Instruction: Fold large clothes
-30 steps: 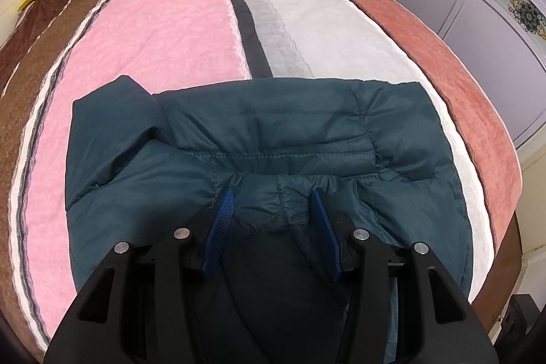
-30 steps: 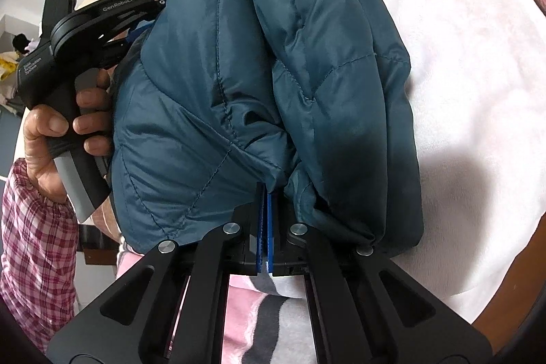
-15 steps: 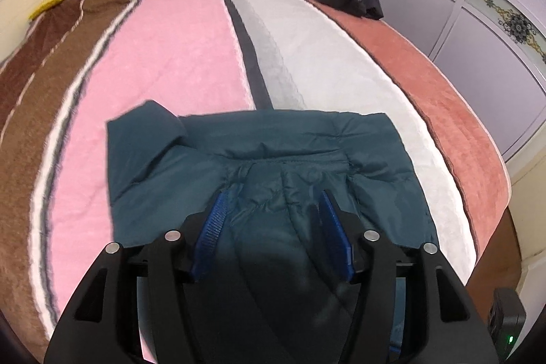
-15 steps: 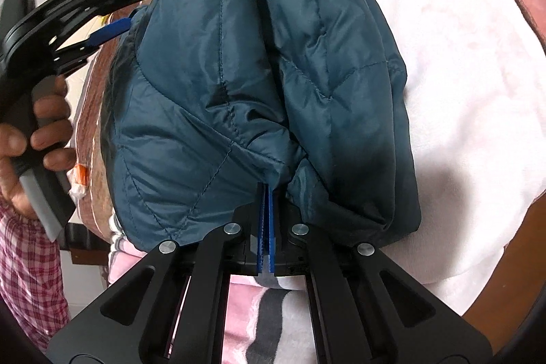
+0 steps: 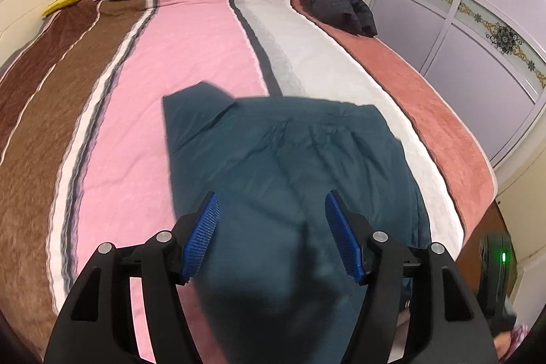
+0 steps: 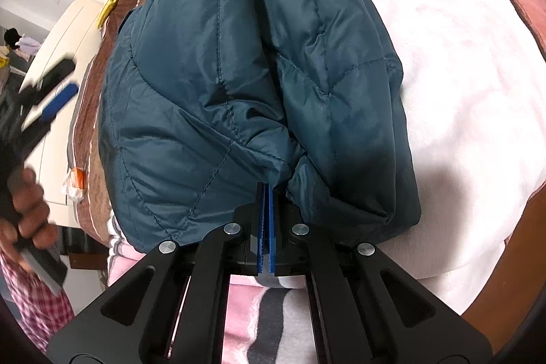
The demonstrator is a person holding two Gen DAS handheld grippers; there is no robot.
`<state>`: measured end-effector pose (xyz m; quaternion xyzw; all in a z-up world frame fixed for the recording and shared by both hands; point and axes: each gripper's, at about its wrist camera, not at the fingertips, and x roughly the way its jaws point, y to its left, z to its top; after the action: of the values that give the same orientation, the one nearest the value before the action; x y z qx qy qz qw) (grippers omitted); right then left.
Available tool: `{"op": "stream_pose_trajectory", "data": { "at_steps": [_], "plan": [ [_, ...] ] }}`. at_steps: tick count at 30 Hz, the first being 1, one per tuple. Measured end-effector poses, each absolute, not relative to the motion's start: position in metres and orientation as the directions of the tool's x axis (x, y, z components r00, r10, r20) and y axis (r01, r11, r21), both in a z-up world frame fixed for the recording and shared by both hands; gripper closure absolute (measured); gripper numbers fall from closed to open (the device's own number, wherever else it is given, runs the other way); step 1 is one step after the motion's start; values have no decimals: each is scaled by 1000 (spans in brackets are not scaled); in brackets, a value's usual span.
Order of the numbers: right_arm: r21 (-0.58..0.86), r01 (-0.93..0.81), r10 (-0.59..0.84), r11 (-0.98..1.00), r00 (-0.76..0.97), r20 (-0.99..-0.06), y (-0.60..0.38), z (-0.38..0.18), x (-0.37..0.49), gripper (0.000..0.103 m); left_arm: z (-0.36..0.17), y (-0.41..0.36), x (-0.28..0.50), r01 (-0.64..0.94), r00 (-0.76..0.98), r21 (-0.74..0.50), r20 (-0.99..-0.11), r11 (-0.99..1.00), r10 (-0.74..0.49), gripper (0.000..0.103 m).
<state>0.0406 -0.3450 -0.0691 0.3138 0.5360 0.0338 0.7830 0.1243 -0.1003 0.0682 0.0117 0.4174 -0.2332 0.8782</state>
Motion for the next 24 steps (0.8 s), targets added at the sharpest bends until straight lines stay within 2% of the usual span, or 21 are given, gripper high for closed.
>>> {"op": "stream_pose_trajectory", "data": {
  "at_steps": [16,24],
  "plan": [
    [513,310,354,801,446,-822,-338,-65,28,102,14,-25,69,331,425,-295,-802,896,-421,37],
    [521,309,349,796,469,-812,-338,-60,16,99,-3,-18,62,308,375,-333,-818,891,-436,37]
  ]
}}
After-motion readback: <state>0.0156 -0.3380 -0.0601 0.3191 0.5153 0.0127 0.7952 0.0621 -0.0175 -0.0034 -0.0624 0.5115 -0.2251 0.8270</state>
